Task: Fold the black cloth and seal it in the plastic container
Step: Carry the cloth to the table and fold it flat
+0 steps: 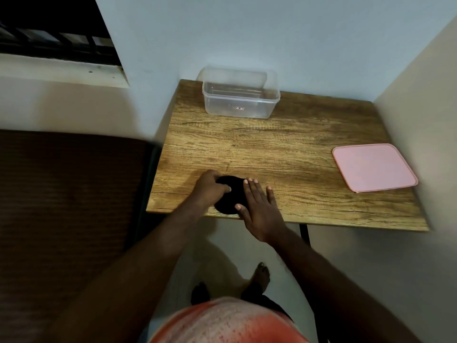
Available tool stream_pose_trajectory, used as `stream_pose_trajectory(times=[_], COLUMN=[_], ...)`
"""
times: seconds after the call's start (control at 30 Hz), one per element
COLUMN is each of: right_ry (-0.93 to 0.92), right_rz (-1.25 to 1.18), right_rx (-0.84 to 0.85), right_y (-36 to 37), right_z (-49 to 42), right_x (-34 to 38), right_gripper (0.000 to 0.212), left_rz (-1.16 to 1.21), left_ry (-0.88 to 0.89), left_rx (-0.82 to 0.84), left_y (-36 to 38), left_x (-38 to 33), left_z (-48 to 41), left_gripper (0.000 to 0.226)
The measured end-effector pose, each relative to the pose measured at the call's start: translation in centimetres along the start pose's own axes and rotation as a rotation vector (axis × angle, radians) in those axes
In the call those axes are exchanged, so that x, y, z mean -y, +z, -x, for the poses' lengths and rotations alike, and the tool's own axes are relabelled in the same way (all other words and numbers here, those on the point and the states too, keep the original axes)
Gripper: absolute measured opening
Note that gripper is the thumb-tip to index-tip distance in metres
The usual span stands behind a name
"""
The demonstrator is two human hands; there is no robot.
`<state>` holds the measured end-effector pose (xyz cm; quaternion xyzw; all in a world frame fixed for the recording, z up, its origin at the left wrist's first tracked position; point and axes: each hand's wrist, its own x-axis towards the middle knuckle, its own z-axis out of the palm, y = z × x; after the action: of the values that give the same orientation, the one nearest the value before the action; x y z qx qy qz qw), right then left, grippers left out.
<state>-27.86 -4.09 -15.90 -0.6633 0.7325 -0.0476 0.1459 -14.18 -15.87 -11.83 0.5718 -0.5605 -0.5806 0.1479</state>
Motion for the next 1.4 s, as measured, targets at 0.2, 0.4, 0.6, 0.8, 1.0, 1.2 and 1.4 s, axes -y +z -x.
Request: stream_pose_trajectory(times=[0.2,0.4,0.6,0.8,1.0,1.2,1.4], right_ry=[0.002,0.129,-0.065,-0.009,-0.082,-0.081,-0.075], right_rz=[-0.105,-0.716,-0.239,-0.294,-0.242,0.010,0.080], right_rx=[-0.057,-0.214,-0.492,-0.408,-0.243,-0.013,-0.016], right_y=[-0.1,-5.1,-5.4,-0.9,-1.7,0.3,-0.1], right_z=[0.2,-1.6,-2.2,0.2,-1.6,-2.4,-2.3], right_x=[-0.1,0.2,-0.5,-0.1,1.9,-0.2,0.1], right_gripper=[0.075,0.074,0.009,0.011,0.053,0.066,0.069], left_rz=[0.115,-0.081,-0.533,-0.766,-0.730,-0.653,-0.588], left_ry=[-0.144,0.343,0.912,0.804,0.901,0.898,0.853], left_rx=[0.178,0.141,-0.009,-0.050,-0.003,0.008,-0.283], left_y=[-1.3,-2.2,-2.4,-1.0,-0.8,-1.4,-0.8], left_x=[-1.2,-3.0,-0.4,5.1,7.6,8.5,6.7], left_z=[0.0,0.9,0.8,2.0,3.4,3.8,3.9], left_gripper=[0.036,0.025,0.026,0.025,0.038,0.039,0.026])
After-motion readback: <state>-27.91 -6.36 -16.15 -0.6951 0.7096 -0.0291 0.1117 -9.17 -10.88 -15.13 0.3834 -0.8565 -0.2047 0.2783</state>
